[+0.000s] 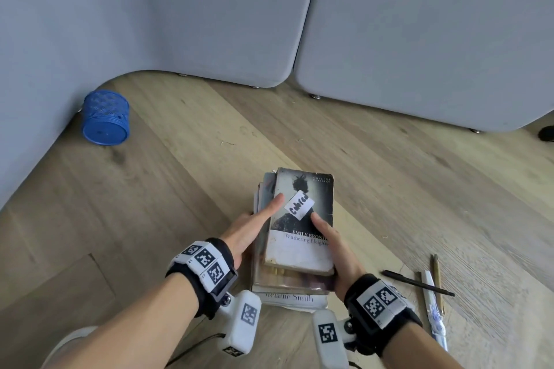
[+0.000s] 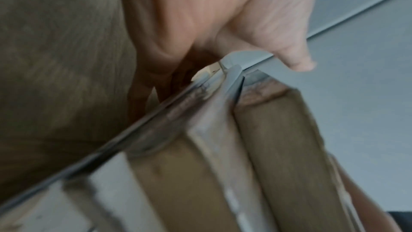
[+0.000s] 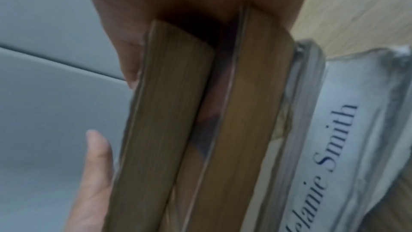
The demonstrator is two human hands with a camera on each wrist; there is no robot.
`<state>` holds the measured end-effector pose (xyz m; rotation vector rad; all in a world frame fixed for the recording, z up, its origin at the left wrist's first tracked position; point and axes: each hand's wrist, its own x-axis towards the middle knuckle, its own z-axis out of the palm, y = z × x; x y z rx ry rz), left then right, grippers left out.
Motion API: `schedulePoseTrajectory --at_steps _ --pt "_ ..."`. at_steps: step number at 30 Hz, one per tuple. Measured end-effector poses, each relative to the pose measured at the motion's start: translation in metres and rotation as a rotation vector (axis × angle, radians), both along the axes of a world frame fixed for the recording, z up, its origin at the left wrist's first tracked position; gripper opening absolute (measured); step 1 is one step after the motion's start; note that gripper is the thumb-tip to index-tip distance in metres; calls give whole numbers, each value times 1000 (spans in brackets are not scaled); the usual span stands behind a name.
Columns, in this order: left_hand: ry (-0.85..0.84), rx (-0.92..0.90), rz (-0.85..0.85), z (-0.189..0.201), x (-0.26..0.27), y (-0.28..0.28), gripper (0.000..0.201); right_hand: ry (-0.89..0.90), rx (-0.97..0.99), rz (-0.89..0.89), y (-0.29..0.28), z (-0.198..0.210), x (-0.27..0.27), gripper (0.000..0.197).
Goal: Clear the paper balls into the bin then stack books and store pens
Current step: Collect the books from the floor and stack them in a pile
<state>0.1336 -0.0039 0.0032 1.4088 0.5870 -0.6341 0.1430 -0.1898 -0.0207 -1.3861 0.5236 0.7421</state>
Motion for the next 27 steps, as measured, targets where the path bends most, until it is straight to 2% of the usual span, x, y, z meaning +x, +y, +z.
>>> schedulePoseTrajectory --at_steps 2,5,7,10,12,13,16,17,19,21,23,25,27 --pt "6 -37 11 4 2 -5 116 9 -11 -21 -16 -1 -4 78" --pt "5 -69 -25 5 2 -15 95 7 9 -35 -38 -4 -14 77" --pt "43 -65 -107 0 -2 -25 99 31 63 -79 -43 2 -24 68" --pt "100 -47 -120 -3 -12 -43 105 45 200 -109 -51 14 -38 56" --pt "53 -44 -149 -2 -21 -51 113 28 259 -141 -60 17 -46 57" --pt "6 -30 -179 -3 -24 -56 110 18 283 -154 -65 16 -49 59" --pt "-143 -27 -243 9 -27 -63 54 -34 318 -137 -72 19 -56 65" --pt "-202 -21 -274 14 -22 -61 52 -76 346 -108 -74 21 -55 66" --pt "-315 2 -407 32 -7 -49 67 -216 324 -58 -69 33 -53 71" --pt "-419 72 -625 62 12 -31 82 -397 244 5 -62 43 -47 83" --pt "-526 110 -839 106 29 -13 73 -568 211 49 -47 59 -39 83" --pt "-616 129 -914 142 41 3 70 -723 175 41 -32 79 -28 85" --pt "-719 148 -880 156 45 19 77 -832 135 39 -21 95 -15 94"
